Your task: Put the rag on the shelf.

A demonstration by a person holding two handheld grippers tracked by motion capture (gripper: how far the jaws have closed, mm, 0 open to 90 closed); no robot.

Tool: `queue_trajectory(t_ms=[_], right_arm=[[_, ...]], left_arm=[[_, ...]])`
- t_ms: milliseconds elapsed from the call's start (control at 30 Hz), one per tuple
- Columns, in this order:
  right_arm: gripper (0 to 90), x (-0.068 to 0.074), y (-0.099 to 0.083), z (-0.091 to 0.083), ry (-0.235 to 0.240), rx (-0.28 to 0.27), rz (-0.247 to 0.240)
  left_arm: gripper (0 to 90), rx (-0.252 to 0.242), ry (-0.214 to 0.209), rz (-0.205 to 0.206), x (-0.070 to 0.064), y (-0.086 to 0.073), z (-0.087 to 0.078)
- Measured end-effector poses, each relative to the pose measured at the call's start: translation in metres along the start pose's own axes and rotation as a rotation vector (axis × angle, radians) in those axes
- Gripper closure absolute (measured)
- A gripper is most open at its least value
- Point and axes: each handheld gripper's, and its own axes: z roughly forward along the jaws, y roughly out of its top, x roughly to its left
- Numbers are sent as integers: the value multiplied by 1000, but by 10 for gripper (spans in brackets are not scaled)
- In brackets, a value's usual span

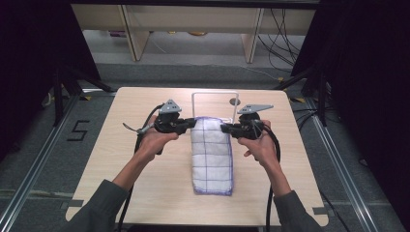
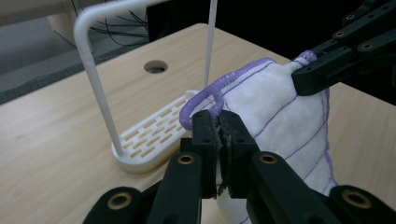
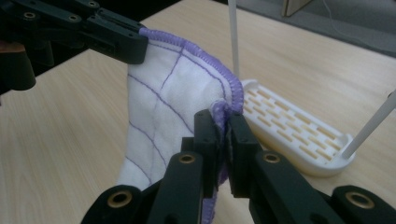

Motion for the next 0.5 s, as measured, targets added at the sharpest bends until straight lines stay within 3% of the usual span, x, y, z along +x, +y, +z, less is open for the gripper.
queue_trajectory(t_ms=[233, 500], right_arm=[[850, 6, 32, -22, -31, -36, -52], [851, 0, 70, -34, -43, -97, -47]], left_arm=[[849, -33, -1, 7, -1, 40, -17], [850, -59, 44, 25, 6, 85, -27]])
